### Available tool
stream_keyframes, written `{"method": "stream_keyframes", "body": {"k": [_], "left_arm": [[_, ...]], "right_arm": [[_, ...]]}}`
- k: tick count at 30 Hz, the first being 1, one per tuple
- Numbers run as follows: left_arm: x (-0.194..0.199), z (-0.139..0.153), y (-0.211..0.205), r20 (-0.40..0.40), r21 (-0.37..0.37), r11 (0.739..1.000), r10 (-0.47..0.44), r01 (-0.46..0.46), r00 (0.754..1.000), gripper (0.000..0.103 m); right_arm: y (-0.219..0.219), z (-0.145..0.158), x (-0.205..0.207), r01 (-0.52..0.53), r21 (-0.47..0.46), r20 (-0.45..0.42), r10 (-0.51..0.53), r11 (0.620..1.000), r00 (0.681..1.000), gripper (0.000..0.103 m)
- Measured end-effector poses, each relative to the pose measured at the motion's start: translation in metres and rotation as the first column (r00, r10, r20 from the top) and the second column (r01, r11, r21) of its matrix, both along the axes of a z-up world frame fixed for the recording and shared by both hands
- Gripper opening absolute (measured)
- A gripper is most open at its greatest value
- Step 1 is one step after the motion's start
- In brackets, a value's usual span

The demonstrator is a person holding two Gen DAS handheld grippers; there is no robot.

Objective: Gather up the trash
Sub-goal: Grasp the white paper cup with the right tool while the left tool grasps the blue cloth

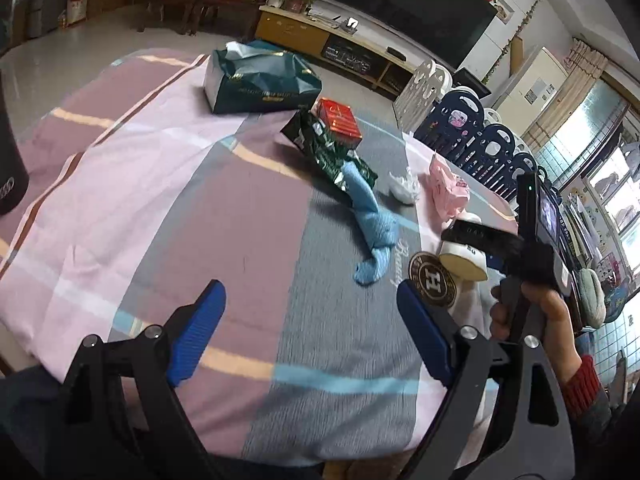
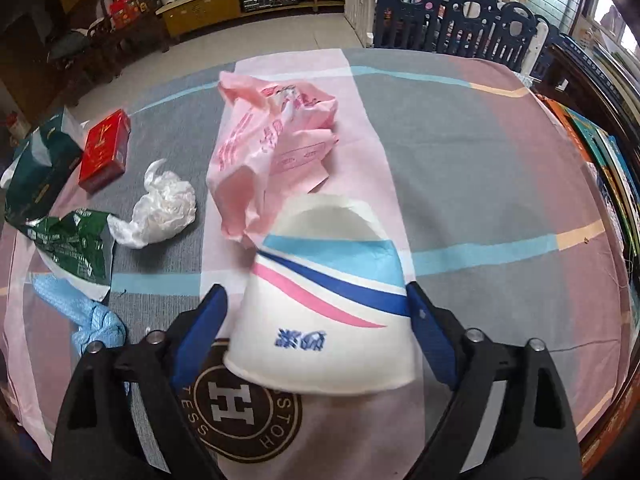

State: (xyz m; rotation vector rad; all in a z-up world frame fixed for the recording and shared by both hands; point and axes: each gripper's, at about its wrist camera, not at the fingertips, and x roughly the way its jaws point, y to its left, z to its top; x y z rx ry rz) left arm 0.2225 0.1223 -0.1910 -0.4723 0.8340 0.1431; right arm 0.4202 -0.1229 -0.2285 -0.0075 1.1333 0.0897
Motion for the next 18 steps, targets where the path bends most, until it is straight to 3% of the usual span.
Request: {"method": "stream_keyframes", "body": {"k": [3, 7, 11, 13, 14, 16, 18], "left_arm": [[0.035, 0.002, -0.006, -0.013, 0.042, 0.999, -0.025, 0.026, 1.000, 0.087], [0.079, 0.003, -0.020, -0.037, 0.062, 0.996, -0.064, 0.066, 0.997, 0.087], [0.123, -0.009, -0.042, -0.083, 0.070, 0.995, -0.069, 0.075, 0.994, 0.085], [0.141, -0.021, -0.051, -0.120, 0.083, 0.994, -0.064, 0.074, 0.991, 0.070], [0.151, -0.029, -0.057, -0.146, 0.075, 0.994, -0.074, 0.085, 0.987, 0.067], [0.161, -0.042, -0.063, -0.178, 0.077, 0.991, -0.093, 0.108, 0.980, 0.047], [0.162, -0.051, -0.069, -0.198, 0.106, 0.986, -0.105, 0.128, 0.975, 0.035]], "right_arm": [[0.004, 0.005, -0.012, -0.056, 0.003, 0.029, 0.056, 0.998, 0.998, 0.078], [-0.013, 0.010, -0.042, -0.065, 0.128, -0.009, 0.067, 0.990, 0.998, 0.076], [-0.035, 0.019, -0.083, -0.080, 0.186, 0.004, 0.081, 0.979, 0.997, 0.076], [-0.051, 0.025, -0.108, -0.063, 0.212, 0.015, 0.061, 0.975, 0.998, 0.077], [-0.058, 0.028, -0.118, -0.057, 0.235, 0.022, 0.053, 0.970, 0.998, 0.077], [-0.068, 0.035, -0.137, -0.037, 0.260, 0.038, 0.029, 0.965, 0.999, 0.077], [-0.077, 0.041, -0.155, -0.021, 0.271, 0.057, 0.006, 0.962, 0.998, 0.077]]}}
